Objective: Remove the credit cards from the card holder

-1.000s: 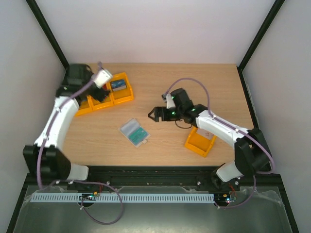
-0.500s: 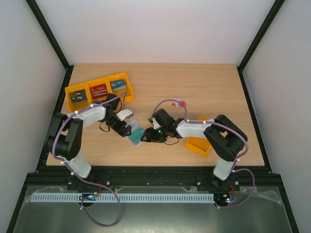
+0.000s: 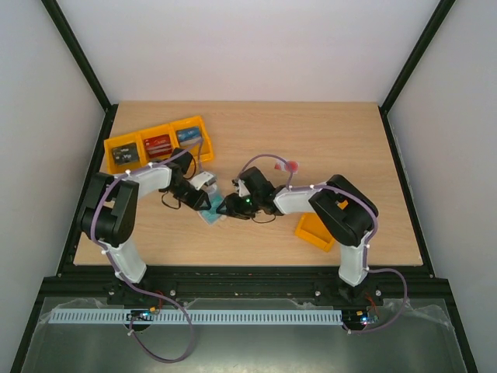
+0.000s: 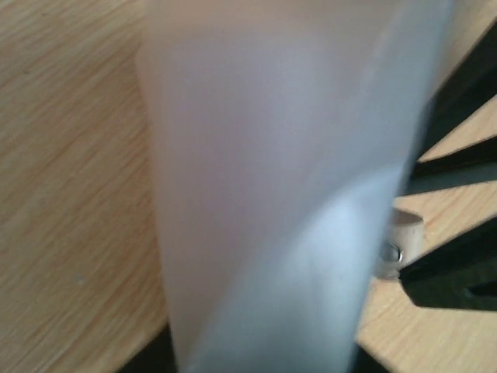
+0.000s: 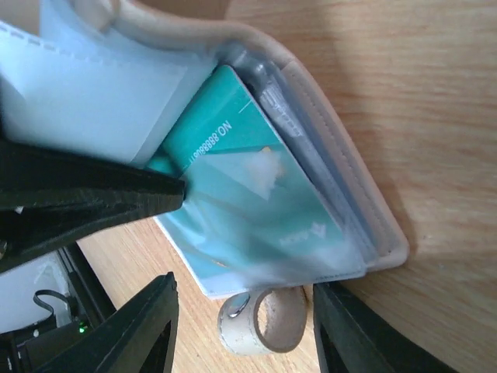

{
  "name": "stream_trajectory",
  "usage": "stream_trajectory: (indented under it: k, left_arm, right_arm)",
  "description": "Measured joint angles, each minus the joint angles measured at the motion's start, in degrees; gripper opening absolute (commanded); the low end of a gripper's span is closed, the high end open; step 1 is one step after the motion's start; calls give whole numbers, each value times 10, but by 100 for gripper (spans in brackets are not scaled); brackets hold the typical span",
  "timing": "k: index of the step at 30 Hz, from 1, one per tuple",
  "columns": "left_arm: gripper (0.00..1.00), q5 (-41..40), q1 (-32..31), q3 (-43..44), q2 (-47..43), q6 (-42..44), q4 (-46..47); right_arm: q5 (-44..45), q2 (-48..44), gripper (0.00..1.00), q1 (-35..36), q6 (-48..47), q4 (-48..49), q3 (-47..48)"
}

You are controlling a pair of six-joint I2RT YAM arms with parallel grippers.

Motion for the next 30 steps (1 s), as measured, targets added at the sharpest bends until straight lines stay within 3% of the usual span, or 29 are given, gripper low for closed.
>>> stream_trajectory:
  k: [4,7,11,14,18,24,28,30]
  left_arm:
    - [2,42,9,4,-5,-3,-15]
    - [2,72,19,18,-16,4,-38]
    - [2,94,31,57,-38,31,-88]
    - [2,117,36,112,-76,53,-132]
    - [2,155,30,210,-136,95,-188]
    - [2,217,9,330,-186,134,-274]
    - [2,254,4,360,-195,141,-312]
    - [2,265,2,365,-195,141,-318]
  right_arm:
    - [-1,1,51,-11,-5,1,1]
    - [0,-19,60,-33,-15,25,-29]
    - [-6,-99,87,-74,-74,24,-82]
    - [-23,-175,99,-79,-127,29,-90]
    - [-55,-275,99,-79,-187,66,-91]
    - [-97,-304,99,-87,-185,162,-91]
    - [-126,-304,87,-89,-153,238,-91]
    - [-139,-305,74,-89,-139,271,-90]
